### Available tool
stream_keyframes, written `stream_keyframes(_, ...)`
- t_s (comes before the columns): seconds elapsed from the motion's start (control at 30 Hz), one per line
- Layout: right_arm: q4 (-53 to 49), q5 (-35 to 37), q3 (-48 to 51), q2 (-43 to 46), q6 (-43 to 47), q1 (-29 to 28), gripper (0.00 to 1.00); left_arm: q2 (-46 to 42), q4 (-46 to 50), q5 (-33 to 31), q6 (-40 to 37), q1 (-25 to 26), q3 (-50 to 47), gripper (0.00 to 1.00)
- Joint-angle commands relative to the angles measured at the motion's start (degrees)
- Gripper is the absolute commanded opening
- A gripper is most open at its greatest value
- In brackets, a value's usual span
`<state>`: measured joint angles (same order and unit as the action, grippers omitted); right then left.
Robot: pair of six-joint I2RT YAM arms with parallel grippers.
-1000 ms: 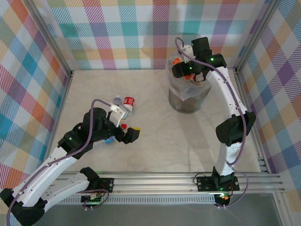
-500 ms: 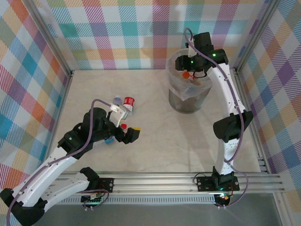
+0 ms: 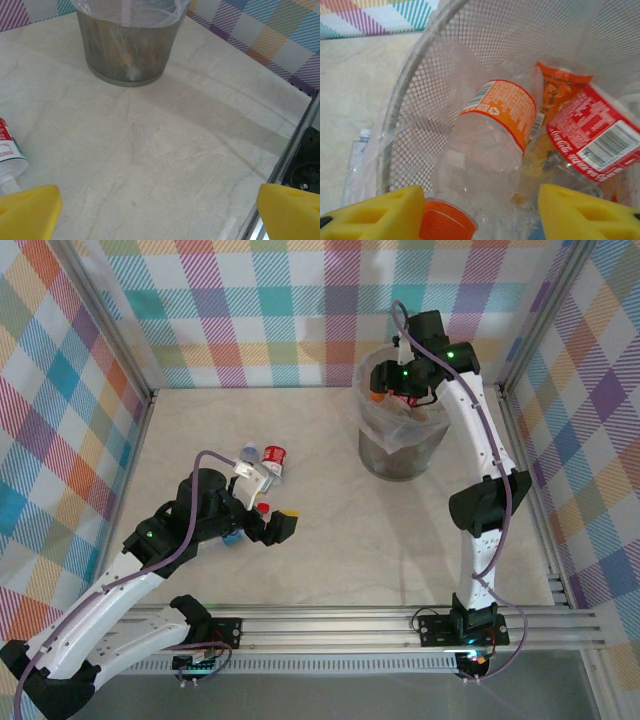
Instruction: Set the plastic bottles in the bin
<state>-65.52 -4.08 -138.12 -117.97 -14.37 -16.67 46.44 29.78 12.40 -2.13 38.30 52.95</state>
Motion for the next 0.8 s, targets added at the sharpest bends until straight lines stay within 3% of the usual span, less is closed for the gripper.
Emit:
stream_keyframes(0.0,3.2,-5.6,3.0,3.7,-0.7,0.3,0.54,-0.2,-0.3,0.2,0.5,-0.6,-0.4,1.0)
stream_keyframes(0.27,3.7,-5.4,6.4,2.8,-0.1,0.3,0.31,-0.1,-0.4,0.3,0.4,-0.6,-0.3,1.0)
stream_keyframes(0.6,1.3,-2.3,7.4,1.2,0.1,-0.1,0.31,0.2,-0.3,-1.4,1.4,-0.6,-0.1,1.0)
stream_keyframes(0.77,4.8,-5.3,6.7,3.8,-0.4,0.0,0.36,1.7,1.3,-4.2,4.2,-0.6,1.3,1.0)
